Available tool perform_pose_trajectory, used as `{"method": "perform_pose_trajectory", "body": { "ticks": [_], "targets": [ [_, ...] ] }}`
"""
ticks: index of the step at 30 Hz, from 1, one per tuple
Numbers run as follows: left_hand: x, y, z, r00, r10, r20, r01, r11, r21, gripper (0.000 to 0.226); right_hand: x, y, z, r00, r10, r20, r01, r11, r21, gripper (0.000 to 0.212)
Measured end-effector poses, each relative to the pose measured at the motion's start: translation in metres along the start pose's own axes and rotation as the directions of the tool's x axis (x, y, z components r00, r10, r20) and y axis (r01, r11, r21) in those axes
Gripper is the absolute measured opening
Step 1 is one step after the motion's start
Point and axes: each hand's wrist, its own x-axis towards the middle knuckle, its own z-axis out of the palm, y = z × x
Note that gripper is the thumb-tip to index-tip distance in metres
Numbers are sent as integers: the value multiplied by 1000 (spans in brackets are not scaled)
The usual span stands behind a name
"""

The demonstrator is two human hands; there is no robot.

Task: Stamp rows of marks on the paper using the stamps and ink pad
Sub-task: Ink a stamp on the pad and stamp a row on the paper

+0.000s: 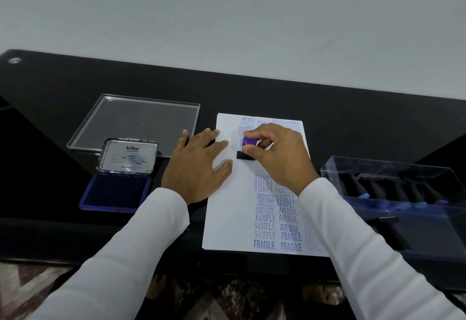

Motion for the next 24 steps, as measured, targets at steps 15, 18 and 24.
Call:
{"method": "perform_pose_trajectory", "body": {
  "ticks": [15,18,24],
  "targets": [
    [-1,2,-2,1000,-3,-5,3,1000,-7,56,1,2,2,1000,0,-22,0,1000,14,27],
    [-1,1,-2,1000,-3,-10,3,1000,-11,56,0,2,2,1000,-13,-26,14,999,33,24],
    [0,1,-3,1000,-8,1,8,1000,-14,57,-1,2,3,999,-1,-45,2,999,36,26]
  ]
}}
